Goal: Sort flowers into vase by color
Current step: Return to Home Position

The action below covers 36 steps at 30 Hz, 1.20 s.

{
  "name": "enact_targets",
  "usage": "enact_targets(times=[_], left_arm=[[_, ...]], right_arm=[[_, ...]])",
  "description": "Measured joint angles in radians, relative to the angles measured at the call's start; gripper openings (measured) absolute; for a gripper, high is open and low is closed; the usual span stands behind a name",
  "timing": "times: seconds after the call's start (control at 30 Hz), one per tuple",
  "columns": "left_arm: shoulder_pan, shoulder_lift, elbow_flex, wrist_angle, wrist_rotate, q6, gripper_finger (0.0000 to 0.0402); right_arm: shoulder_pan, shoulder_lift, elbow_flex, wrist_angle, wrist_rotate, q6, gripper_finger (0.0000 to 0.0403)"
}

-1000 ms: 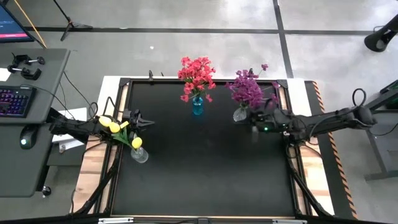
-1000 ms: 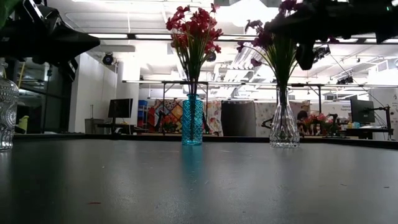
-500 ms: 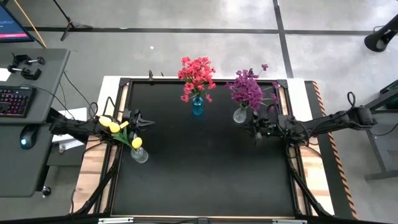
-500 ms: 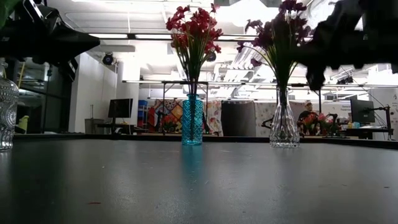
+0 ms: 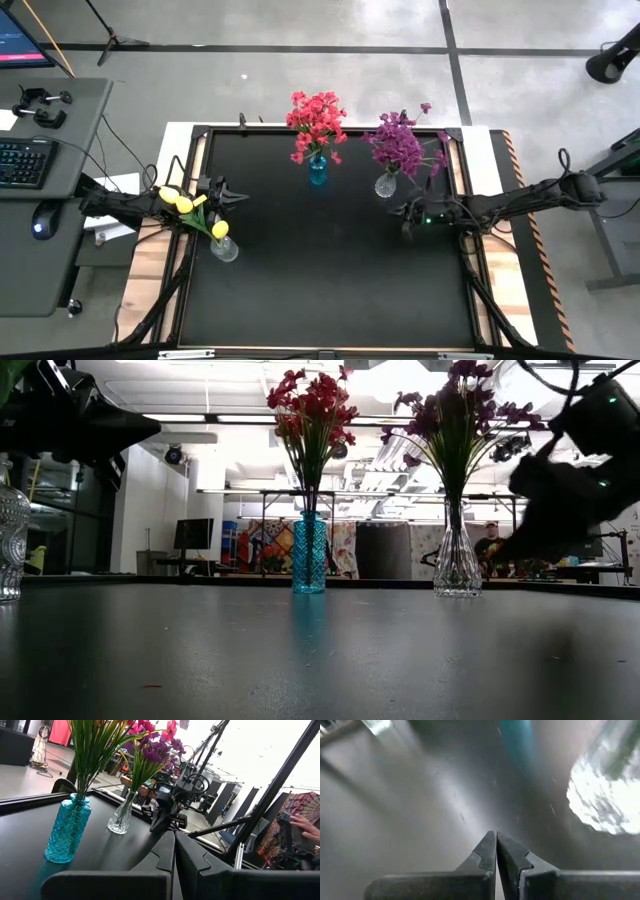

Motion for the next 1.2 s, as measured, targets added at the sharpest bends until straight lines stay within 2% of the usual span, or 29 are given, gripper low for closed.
enact_targets(times=[0.2, 0.47, 0.6, 0.77, 1.2], left_arm=[[0.0, 0.0, 0.0, 0.0, 0.0, 0.0, 0.0], [0.0, 0.0, 0.0, -0.001, 0.0, 0.0, 0.0], [0.0, 0.0, 0.0, -0.001, 0.0, 0.0, 0.0], [0.0, 0.005, 0.0, 0.001, -0.002, 0.0, 0.0], [0.0, 0.014, 0.0, -0.02, 0.002, 0.0, 0.0]], right_arm=[[0.0, -0.3, -0.001, -0.336, -0.008, 0.0, 0.0002], [-0.003, -0.654, 0.001, -0.331, -0.014, 0.0, 0.0002], [-0.039, -0.809, 0.0, -0.326, -0.017, 0.0, 0.0002], [-0.09, -0.806, 0.0, -0.235, -0.012, 0.0, 0.0002], [-0.118, -0.794, 0.0, -0.25, -0.006, 0.0, 0.0002]])
